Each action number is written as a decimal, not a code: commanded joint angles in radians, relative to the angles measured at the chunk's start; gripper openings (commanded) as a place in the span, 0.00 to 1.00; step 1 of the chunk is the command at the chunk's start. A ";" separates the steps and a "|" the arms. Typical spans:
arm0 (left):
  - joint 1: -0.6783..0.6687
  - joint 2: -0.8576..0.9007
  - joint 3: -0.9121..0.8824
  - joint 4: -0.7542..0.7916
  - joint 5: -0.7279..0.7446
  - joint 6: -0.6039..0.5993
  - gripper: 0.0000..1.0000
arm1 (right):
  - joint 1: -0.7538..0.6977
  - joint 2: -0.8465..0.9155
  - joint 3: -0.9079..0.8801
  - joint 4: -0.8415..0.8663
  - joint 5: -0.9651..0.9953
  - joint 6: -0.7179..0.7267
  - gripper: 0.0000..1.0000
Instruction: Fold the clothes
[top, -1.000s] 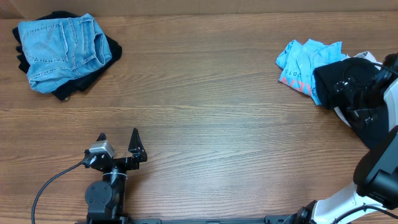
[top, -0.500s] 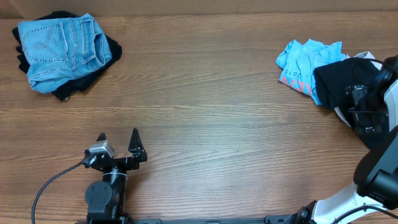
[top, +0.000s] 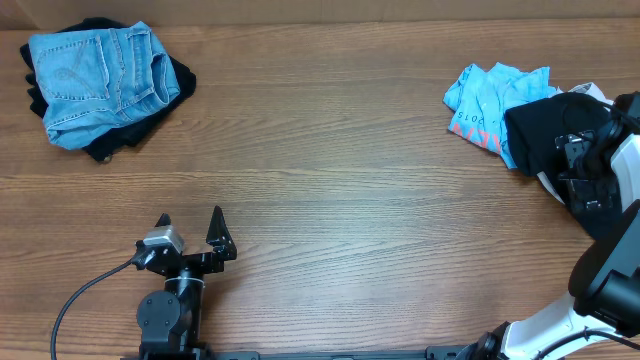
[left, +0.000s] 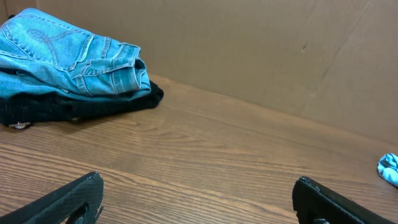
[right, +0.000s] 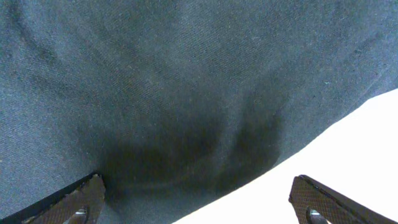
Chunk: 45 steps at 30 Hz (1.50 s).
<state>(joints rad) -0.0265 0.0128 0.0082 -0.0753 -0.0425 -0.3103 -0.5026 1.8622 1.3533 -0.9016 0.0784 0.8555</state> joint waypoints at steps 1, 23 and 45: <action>-0.006 -0.008 -0.003 0.004 -0.016 0.019 1.00 | -0.004 0.000 -0.006 0.019 0.027 -0.014 1.00; -0.006 -0.008 -0.003 0.004 -0.016 0.019 1.00 | -0.161 0.065 0.290 0.152 0.052 -0.472 1.00; -0.006 -0.008 -0.003 0.004 -0.016 0.019 1.00 | -0.282 0.232 0.290 0.208 0.077 -0.628 0.84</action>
<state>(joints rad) -0.0265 0.0128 0.0082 -0.0753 -0.0425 -0.3103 -0.7906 2.0911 1.6234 -0.6926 0.1722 0.2371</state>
